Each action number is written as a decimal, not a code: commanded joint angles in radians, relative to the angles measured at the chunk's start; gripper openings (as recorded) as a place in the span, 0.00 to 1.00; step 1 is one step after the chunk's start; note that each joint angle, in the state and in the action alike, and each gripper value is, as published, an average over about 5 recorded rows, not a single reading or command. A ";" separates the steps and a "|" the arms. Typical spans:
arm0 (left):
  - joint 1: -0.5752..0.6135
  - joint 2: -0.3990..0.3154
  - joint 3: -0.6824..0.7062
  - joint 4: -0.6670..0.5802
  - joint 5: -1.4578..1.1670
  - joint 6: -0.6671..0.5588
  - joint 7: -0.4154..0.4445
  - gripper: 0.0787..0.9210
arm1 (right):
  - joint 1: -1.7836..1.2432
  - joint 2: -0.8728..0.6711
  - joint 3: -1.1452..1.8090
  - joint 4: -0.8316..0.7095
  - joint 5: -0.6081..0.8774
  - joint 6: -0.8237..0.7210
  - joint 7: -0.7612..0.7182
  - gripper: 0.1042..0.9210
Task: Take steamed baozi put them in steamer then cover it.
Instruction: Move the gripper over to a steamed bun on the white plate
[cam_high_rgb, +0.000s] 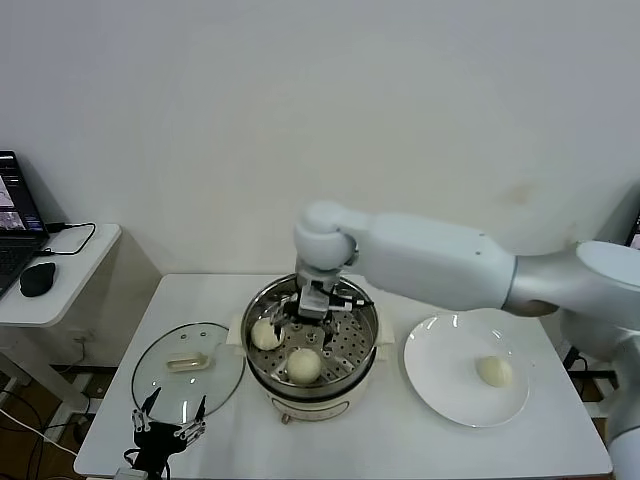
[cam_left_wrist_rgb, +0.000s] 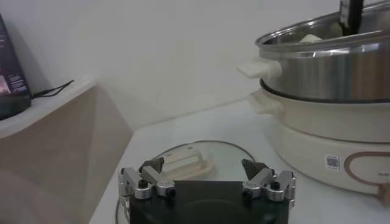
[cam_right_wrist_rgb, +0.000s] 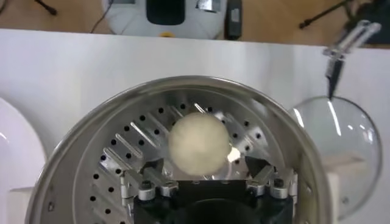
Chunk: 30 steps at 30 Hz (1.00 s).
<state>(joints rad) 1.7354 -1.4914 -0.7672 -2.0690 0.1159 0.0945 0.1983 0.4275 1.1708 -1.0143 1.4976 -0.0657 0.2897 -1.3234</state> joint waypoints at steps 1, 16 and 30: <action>0.003 0.006 0.003 -0.009 -0.004 0.002 0.003 0.88 | 0.075 -0.297 0.108 0.127 0.169 -0.481 0.040 0.88; 0.025 0.018 0.017 -0.021 -0.022 0.007 0.009 0.88 | -0.316 -0.715 0.401 0.075 0.027 -0.681 0.027 0.88; 0.044 0.022 0.008 -0.032 -0.044 0.016 0.013 0.88 | -0.739 -0.701 0.675 -0.010 -0.203 -0.628 0.036 0.88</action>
<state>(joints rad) 1.7753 -1.4707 -0.7592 -2.0995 0.0771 0.1090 0.2110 -0.0502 0.5307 -0.5118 1.5349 -0.1329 -0.3239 -1.2924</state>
